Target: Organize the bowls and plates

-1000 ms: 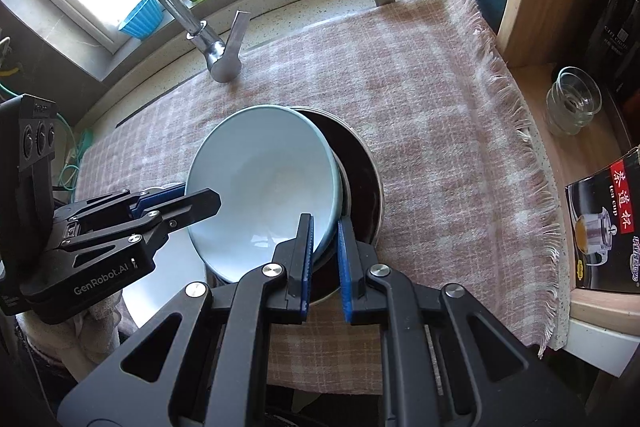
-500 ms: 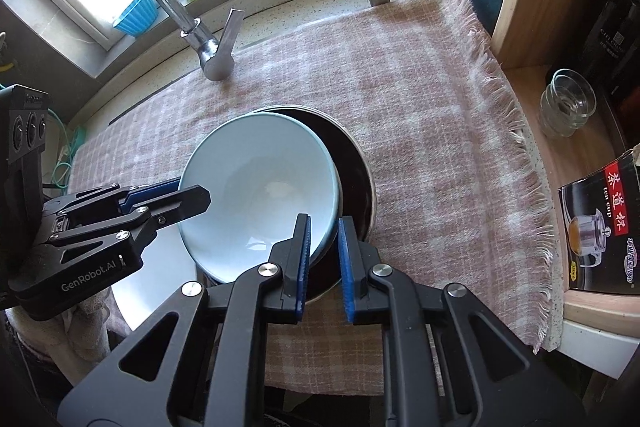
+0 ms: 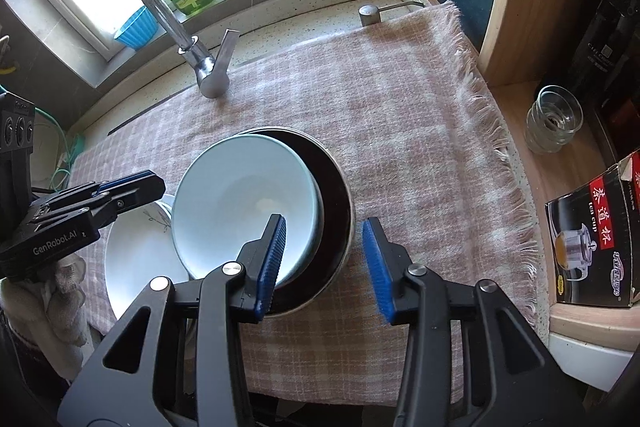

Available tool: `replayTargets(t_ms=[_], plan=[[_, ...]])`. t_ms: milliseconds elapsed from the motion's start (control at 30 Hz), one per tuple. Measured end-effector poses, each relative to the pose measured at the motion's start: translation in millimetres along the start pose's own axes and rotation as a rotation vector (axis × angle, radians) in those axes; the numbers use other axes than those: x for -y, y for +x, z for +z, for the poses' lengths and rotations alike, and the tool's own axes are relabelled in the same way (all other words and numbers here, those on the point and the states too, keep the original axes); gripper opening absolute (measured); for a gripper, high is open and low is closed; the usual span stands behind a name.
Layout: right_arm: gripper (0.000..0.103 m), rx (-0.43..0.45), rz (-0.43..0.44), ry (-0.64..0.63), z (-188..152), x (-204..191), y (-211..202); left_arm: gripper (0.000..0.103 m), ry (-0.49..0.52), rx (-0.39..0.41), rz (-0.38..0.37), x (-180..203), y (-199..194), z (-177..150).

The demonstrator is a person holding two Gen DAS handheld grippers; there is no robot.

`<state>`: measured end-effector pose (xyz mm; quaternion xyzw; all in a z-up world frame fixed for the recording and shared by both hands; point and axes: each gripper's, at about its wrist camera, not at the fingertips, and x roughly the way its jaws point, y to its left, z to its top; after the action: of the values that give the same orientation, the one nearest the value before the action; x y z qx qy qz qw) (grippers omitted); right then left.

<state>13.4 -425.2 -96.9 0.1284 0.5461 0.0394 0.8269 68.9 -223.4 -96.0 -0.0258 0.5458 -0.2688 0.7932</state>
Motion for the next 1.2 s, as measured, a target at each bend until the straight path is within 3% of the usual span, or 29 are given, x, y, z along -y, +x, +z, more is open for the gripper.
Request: replayTargets(t_ms=[433,567,1000,1200], plan=[[0.041,-0.022,-0.021,-0.070,11,13,9,0.018,-0.062,-0.019,0.021,-5,16,-11],[0.035,-0.045,-0.012,-0.088,10,16,15,0.018,-0.084,-0.021,0.023,-5,19,-15],[0.028,-0.114,0.058,-0.132,13,19,35,0.015,-0.135,-0.022,0.036,-3,24,-22],[0.016,-0.162,0.099,-0.134,14,20,47,0.013,-0.144,-0.037,0.041,-2,28,-26]])
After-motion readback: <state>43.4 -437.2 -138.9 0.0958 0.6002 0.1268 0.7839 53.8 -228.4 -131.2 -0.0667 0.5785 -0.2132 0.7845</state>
